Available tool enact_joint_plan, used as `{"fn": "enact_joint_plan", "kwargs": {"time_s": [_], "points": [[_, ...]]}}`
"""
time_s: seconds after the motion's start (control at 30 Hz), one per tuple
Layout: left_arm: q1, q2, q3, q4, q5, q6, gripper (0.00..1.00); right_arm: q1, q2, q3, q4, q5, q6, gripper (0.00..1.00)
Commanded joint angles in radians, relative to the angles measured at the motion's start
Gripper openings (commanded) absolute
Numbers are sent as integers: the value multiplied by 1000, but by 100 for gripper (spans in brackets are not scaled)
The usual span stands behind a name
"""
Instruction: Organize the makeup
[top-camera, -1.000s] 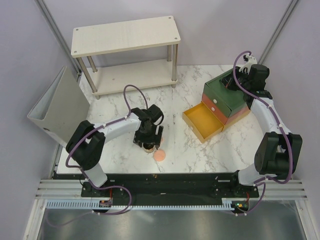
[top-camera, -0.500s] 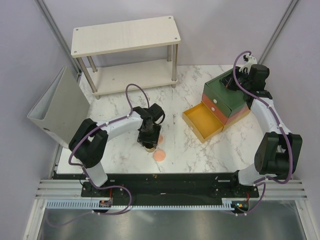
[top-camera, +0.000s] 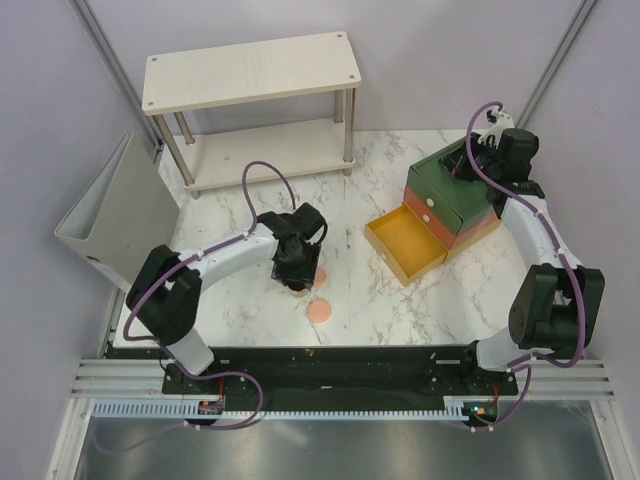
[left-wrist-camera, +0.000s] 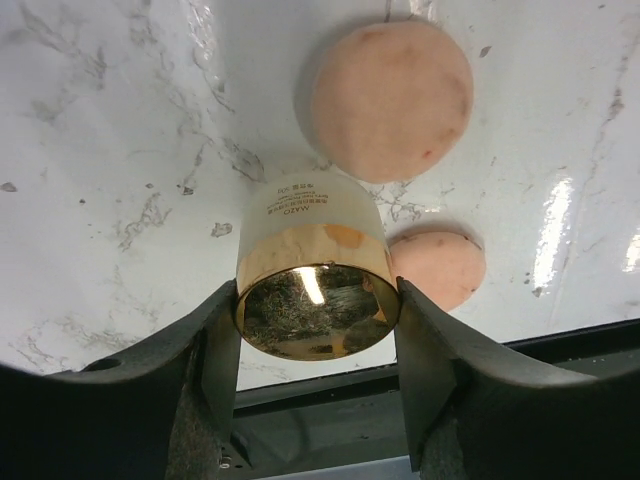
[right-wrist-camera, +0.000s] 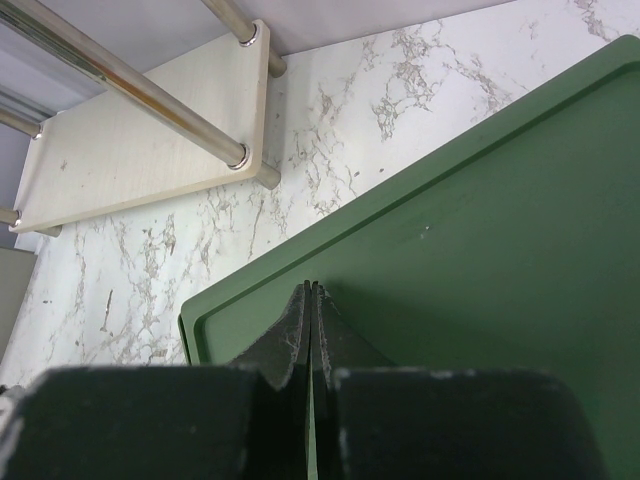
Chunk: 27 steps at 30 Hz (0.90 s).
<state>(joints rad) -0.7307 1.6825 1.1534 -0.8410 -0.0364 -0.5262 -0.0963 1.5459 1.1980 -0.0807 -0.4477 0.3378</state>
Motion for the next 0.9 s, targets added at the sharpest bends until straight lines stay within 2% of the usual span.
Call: {"fn": "enact_joint_plan", "kwargs": {"time_s": [0.0,0.13,0.23,0.43,0.67,0.87], "points": [[-10,-132,83,-4,-39,6,2,13,120,-124,-416,40,-40,0],[-42,-126,186,-6,-28,49,2,13,120,-124,-415,38,-42,0],[-81,-60,293,-6,6,89,2,12,118,-126,-416,38,-42,0],[-168,150,600,-18,32,175,2,12,123,-124,-413,37,-42,0],[-197,407,952,-32,173,184,2,13,118,-124,-412,41,-42,0],[-226,552,1126,-29,221,176,2,13,109,-129,-413,47,-43,0]]}}
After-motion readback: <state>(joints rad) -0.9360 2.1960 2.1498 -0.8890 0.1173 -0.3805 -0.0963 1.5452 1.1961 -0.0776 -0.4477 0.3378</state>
